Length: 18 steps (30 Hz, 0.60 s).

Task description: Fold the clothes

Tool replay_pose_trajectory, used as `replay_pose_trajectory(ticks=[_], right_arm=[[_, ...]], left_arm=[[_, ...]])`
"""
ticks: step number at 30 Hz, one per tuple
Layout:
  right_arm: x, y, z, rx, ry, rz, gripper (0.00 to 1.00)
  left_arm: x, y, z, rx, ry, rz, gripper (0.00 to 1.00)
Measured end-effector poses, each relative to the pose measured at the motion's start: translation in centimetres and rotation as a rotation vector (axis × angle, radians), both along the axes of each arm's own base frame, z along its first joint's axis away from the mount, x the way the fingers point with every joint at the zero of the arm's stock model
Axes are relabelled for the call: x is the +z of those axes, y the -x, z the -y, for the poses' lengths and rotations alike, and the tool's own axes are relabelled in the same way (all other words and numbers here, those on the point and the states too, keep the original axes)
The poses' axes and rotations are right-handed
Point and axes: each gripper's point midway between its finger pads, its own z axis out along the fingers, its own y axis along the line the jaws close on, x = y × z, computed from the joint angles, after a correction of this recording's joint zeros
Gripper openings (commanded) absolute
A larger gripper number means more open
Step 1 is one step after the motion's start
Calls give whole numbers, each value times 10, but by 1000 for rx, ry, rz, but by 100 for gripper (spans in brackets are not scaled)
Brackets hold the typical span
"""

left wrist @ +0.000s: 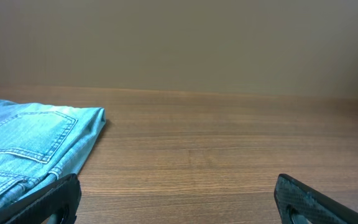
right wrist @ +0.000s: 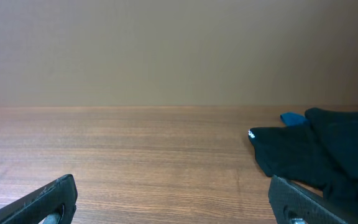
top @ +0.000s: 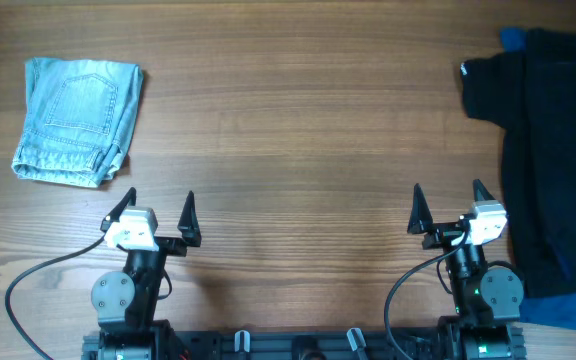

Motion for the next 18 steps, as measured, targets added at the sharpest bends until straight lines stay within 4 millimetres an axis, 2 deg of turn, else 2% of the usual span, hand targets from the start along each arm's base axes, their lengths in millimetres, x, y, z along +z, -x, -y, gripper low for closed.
replay_pose_trajectory(ticks=[1,4,18], right_arm=[[0,0,-1,4,0,0,99],[0,3,-24,101,0,0,100],[0,3,-25,102,0,0,100]], left_arm=[[0,0,0,0,0,0,100],[0,0,0,0,0,-1,100],[0,0,0,0,0,-1,100]])
